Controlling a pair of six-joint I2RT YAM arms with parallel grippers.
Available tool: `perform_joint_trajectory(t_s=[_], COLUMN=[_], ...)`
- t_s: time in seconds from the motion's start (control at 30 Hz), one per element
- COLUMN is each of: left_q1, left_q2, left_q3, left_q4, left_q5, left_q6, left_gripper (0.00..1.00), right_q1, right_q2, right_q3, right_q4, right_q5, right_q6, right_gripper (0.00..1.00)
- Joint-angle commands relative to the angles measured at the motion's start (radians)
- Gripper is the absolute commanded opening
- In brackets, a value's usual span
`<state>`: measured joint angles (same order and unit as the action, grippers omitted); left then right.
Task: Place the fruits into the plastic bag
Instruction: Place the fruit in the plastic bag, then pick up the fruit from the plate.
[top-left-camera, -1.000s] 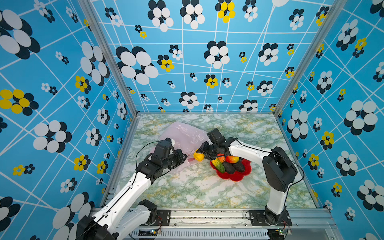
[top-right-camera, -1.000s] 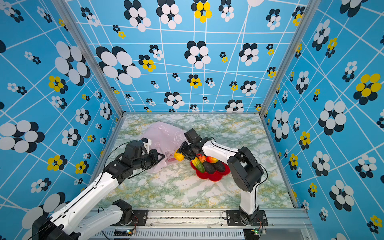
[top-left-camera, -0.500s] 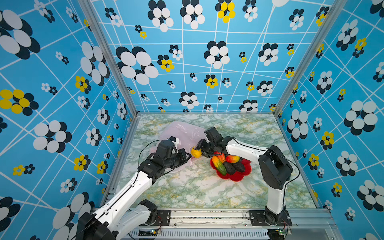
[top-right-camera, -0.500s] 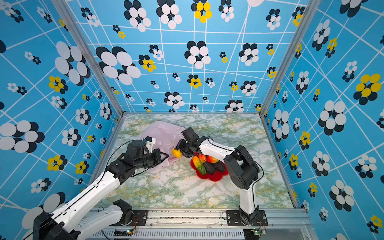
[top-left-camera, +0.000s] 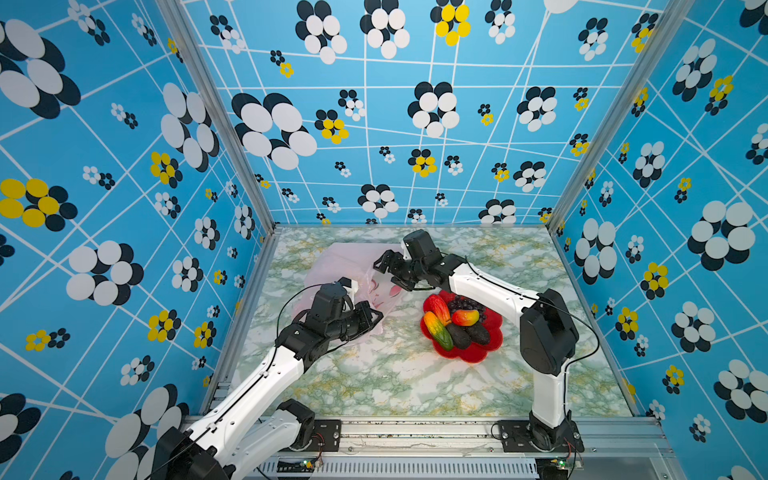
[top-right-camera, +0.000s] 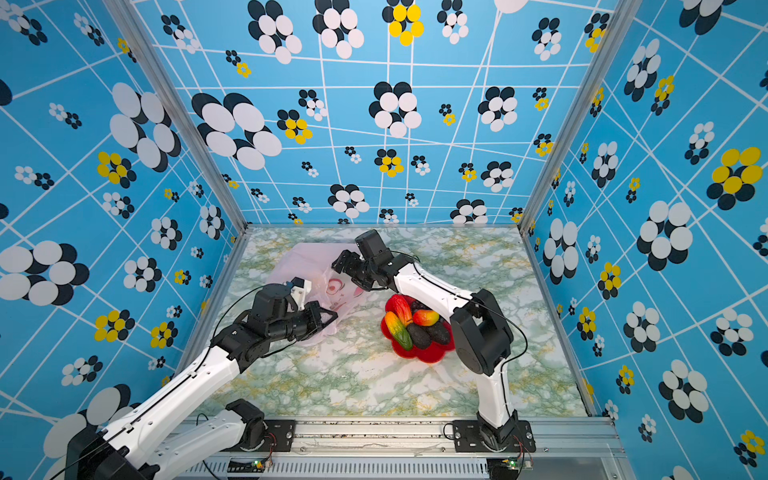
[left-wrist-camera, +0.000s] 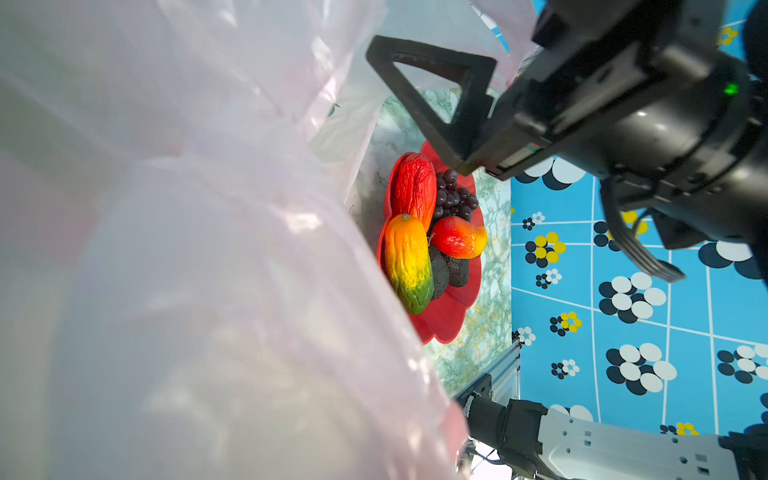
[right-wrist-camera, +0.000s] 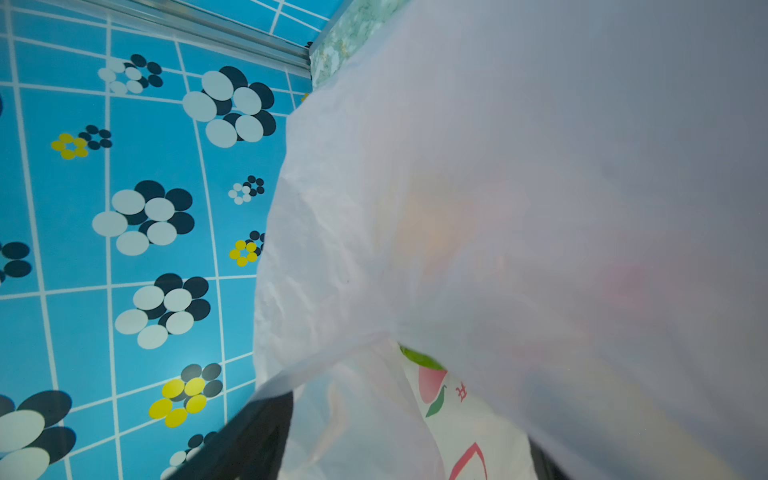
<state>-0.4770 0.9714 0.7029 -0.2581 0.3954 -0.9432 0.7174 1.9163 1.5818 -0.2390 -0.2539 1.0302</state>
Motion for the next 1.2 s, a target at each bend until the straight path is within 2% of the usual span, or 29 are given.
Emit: perform_joint_trajectory(t_s=[0.0, 0.17, 0.4, 0.6, 1.0, 1.17], left_q1=[0.009, 0.005, 0.002, 0.003, 0.002, -0.001], left_q2=[-0.010, -0.012, -0.014, 0.003, -0.029, -0.056], left_q3=[-0.019, -0.019, -0.017, -0.009, -0.008, -0.009], left_q4=[0.019, 0.017, -0.008, -0.009, -0.013, -0.033], left_q5=[0.023, 0.025, 0.029, 0.036, 0.043, 0.043], left_q6=[-0.014, -0.019, -0.011, -0.008, 0.001, 0.007], left_gripper=[0.01, 0.00, 0.01, 0.02, 0.00, 0.00], right_q1=[-0.006, -0.006, -0.006, -0.021, -0.047, -0.056], right_q2=[-0.128, -0.283, -0.452, -0.552, -0.610, -0.594], right_q3=[-0.095, -0.153, -0.096, -0.071, 0.004, -0.003], right_q4=[-0.095, -0.226, -0.517, -0.696, -0.954, -1.048], right_q5=[0.050, 0.115, 0.237, 0.338, 0.404, 0.386], right_q6=[-0.084, -0.174, -0.312, -0.364, -0.388, -0.378], right_gripper=[0.87, 0.87, 0.88, 0.89, 0.91, 0.91])
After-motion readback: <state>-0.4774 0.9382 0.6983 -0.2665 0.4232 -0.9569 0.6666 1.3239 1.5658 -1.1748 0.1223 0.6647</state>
